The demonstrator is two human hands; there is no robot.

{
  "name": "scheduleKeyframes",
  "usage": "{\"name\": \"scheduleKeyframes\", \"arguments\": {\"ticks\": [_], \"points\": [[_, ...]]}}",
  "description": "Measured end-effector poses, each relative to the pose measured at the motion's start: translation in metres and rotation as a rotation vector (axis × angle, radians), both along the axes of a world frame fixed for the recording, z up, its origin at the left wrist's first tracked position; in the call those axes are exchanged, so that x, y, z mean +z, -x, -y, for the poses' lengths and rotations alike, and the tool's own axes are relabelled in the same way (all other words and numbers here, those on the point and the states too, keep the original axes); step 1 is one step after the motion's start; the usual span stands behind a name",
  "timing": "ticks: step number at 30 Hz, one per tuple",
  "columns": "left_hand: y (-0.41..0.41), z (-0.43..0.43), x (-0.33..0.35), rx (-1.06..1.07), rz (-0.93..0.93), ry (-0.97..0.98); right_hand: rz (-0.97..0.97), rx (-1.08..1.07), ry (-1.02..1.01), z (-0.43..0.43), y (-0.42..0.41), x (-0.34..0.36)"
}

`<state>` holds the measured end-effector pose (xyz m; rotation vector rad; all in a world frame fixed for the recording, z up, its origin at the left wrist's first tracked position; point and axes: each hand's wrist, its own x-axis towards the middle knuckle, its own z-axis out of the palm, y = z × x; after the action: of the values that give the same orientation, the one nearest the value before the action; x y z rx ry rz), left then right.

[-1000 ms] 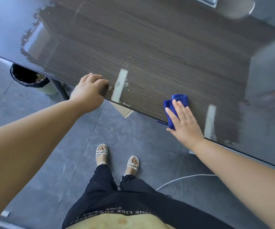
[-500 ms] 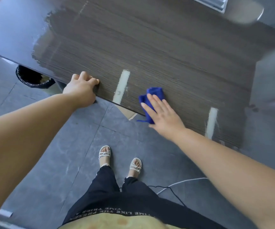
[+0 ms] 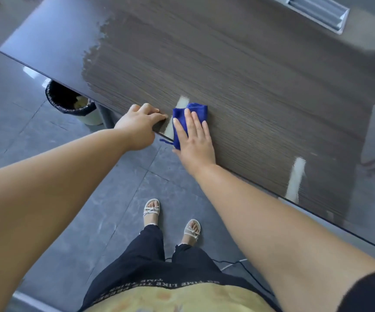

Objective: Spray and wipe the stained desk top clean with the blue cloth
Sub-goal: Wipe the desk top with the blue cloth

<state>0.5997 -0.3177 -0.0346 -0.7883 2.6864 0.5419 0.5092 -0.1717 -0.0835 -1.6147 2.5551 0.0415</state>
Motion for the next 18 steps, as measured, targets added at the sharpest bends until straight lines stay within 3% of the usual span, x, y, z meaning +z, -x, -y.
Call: {"name": "scheduleKeyframes", "arguments": {"ticks": [4,9,12,18], "points": [[-0.009,0.016,0.003,0.055,-0.123,-0.05,-0.016,0.122,0.076,-0.033,0.018,0.001],[-0.036,0.059,0.005,0.282,-0.089,0.037,-0.111,0.104,0.104,-0.091,0.036,-0.003],[-0.05,0.084,0.005,0.375,-0.013,0.065,-0.12,0.059,0.121,-0.06,0.025,-0.008],[-0.053,0.107,0.001,0.242,0.119,0.083,-0.097,0.067,0.109,0.071,-0.022,-0.009]]}}
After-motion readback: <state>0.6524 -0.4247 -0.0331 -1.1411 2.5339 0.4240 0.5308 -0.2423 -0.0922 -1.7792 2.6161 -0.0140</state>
